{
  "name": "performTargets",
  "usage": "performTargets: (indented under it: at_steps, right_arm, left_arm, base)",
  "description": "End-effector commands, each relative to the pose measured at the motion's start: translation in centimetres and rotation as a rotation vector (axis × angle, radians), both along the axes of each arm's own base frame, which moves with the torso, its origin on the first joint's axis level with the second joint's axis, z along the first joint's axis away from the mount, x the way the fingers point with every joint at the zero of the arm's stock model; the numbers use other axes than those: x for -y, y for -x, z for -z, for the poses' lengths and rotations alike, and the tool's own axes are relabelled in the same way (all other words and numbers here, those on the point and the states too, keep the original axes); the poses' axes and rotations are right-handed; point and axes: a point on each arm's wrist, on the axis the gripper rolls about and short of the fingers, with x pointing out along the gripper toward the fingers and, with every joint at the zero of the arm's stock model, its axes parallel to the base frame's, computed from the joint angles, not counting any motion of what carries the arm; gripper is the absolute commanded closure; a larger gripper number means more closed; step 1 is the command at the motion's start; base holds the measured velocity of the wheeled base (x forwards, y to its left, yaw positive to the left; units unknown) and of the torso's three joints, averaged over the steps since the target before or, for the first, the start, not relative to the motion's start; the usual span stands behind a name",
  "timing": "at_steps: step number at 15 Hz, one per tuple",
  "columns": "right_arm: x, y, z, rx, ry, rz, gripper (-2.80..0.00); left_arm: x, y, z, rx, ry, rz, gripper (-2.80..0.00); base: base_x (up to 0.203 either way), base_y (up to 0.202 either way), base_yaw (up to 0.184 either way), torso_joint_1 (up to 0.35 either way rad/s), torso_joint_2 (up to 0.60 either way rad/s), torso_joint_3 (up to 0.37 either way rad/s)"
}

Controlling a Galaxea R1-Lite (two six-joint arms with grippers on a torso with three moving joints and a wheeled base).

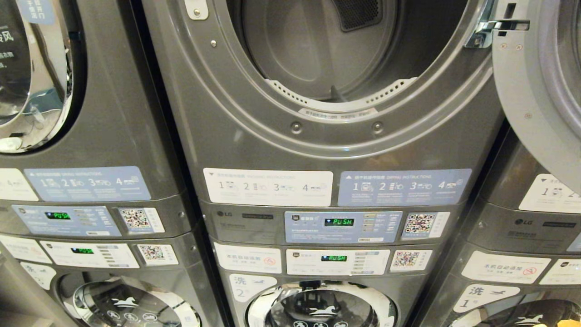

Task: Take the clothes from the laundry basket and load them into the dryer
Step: Put the clothes in the dryer

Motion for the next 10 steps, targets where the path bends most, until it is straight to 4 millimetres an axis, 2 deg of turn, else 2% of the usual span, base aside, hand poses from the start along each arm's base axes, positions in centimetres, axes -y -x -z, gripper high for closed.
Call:
performTargets:
  at_steps: [1, 3, 5, 7, 10]
  right_arm:
    - [0.0, 0.5, -1.6, 0.062, 0.013, -0.019, 0.00]
    - [-0.2, 1.8, -6.4, 0.177, 0.020, -0.088, 0.00]
    - [-0.4, 1.0, -11.6, 0.175, 0.027, -0.187, 0.00]
    - [-0.7, -1.2, -17.0, 0.168, 0.037, -0.334, 0.00]
    - [-1.2, -5.9, -21.9, 0.152, 0.050, -0.551, 0.00]
  left_arm:
    - [0.0, 0.0, 0.0, 0.000, 0.000, 0.000, 0.00]
    - [0.0, 0.0, 0.0, 0.002, 0.000, 0.000, 0.00]
    - [0.0, 0.0, 0.0, 0.000, 0.000, 0.000, 0.00]
    - [0.0, 0.0, 0.0, 0.000, 0.000, 0.000, 0.00]
    - [0.0, 0.0, 0.0, 0.000, 0.000, 0.001, 0.00]
  base:
    - [0.000, 0.000, 0.000, 0.000, 0.00, 0.000]
    - [0.000, 0.000, 0.000, 0.000, 0.00, 0.000]
    - [0.000, 0.000, 0.000, 0.000, 0.00, 0.000]
    - [0.000, 0.000, 0.000, 0.000, 0.00, 0.000]
    - [0.000, 0.000, 0.000, 0.000, 0.00, 0.000]
